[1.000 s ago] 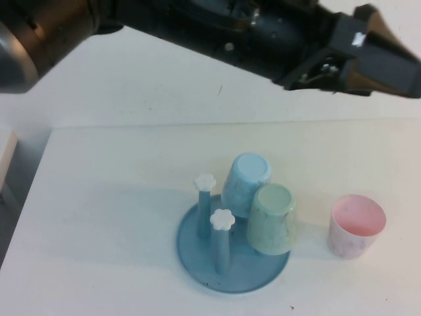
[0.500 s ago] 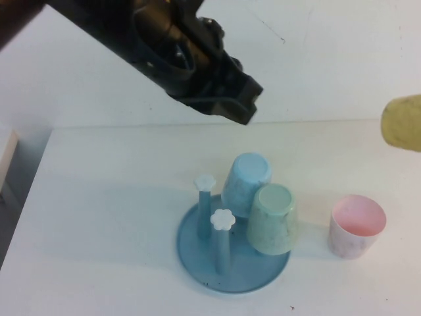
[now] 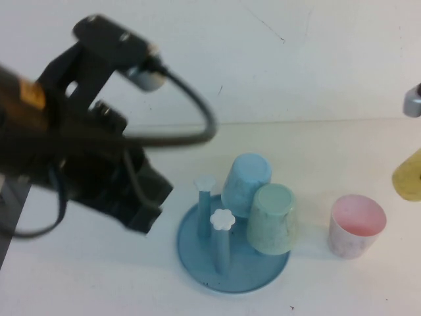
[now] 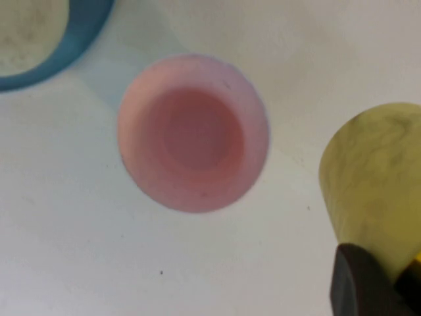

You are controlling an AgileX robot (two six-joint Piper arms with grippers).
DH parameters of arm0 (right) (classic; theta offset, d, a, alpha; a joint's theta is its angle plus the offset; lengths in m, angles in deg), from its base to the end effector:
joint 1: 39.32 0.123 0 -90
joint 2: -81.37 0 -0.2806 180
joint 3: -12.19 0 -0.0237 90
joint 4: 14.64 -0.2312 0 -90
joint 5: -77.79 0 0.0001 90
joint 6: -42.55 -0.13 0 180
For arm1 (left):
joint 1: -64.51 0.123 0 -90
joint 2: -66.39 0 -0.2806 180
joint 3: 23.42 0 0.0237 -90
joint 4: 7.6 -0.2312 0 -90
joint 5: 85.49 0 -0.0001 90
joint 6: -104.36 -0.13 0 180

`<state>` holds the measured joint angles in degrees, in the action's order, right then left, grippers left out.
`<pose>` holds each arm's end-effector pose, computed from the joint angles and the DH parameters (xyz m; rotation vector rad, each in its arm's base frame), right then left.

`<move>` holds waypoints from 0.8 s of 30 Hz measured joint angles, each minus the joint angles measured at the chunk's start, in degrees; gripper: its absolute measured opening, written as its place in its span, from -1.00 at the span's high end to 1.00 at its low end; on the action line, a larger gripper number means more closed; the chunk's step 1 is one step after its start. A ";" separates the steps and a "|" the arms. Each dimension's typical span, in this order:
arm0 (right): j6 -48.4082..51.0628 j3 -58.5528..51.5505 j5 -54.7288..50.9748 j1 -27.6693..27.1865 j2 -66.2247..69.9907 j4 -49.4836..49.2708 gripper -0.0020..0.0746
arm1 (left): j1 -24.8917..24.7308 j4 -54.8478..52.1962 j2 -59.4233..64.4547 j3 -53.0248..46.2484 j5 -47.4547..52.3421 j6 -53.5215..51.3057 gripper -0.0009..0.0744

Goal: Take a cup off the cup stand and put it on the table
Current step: Place the cup on the table

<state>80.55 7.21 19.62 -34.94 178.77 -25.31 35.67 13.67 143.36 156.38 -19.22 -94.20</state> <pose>0.3082 0.0441 0.2541 -0.9073 2.6129 0.0953 0.1828 -0.1500 0.3743 0.9576 2.2978 -0.5617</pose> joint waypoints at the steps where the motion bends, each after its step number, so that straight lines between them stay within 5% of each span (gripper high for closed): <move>1: -0.08 0.00 0.78 1.32 0.28 0.33 0.90 | 0.00 0.00 -1.42 -2.38 -1.34 0.00 0.98; 13: -0.21 0.28 12.99 7.80 7.61 2.17 0.91 | 0.10 -3.19 -11.99 -23.90 -9.63 -0.23 0.98; 24: -0.21 0.69 11.22 7.91 15.99 4.24 0.91 | 0.10 -5.42 -16.80 -27.76 -15.97 -0.23 0.98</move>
<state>80.34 7.90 30.84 -27.03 194.77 -21.07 35.77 8.25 126.55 128.61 -35.18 -94.43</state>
